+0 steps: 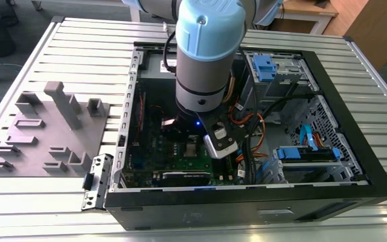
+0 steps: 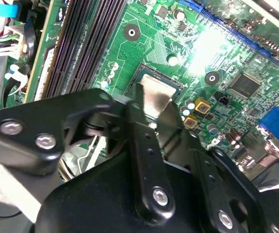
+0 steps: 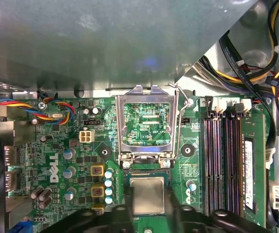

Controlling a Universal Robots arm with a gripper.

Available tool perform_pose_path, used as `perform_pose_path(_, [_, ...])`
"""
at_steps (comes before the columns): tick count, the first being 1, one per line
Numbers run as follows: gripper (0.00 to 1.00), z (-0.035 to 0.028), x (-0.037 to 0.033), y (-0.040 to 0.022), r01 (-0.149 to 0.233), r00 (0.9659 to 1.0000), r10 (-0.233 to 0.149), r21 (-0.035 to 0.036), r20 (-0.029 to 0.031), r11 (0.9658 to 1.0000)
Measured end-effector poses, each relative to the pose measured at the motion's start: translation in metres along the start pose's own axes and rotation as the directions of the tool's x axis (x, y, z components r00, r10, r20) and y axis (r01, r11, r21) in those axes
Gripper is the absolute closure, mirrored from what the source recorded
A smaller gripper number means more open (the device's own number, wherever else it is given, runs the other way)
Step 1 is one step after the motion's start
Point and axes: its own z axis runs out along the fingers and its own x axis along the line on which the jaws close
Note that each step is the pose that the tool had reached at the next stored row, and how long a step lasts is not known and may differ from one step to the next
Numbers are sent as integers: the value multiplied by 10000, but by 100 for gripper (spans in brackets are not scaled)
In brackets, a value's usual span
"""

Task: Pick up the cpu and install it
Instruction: 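Place the cpu into insertion slot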

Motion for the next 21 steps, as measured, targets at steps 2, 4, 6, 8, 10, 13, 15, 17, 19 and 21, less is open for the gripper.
perform_pose_path(2, [66, -2, 0, 0, 0, 10000, 0, 0, 0, 10000])
perform_pose_path(4, [78, -3, 0, 0, 0, 10000, 0, 0, 0, 10000])
perform_pose_path(6, [84, -5, 0, 0, 0, 10000, 0, 0, 0, 10000])
perform_pose_path(8, [89, -7, 0, 0, 1, 10000, -1, 0, 0, 10000])
perform_pose_path(10, [89, -8, 0, 0, 0, 10000, 0, 0, 0, 10000])
perform_pose_path(13, [89, -9, 4, 0, 1, 10000, -1, 1, 9, 10000])
perform_pose_path(15, [89, 8, 39, -1, 3, 10000, -3, 2, 48, 10000])
perform_pose_path(17, [89, 25, 60, -2, 1, 10000, -1, 22, 70, 10000])
perform_pose_path(19, [89, 36, 61, -8, -61, 10000, 61, 41, 75, 10000])
perform_pose_path(21, [89, 39, 58, -8, -123, 9999, 123, 56, 77, 9999])
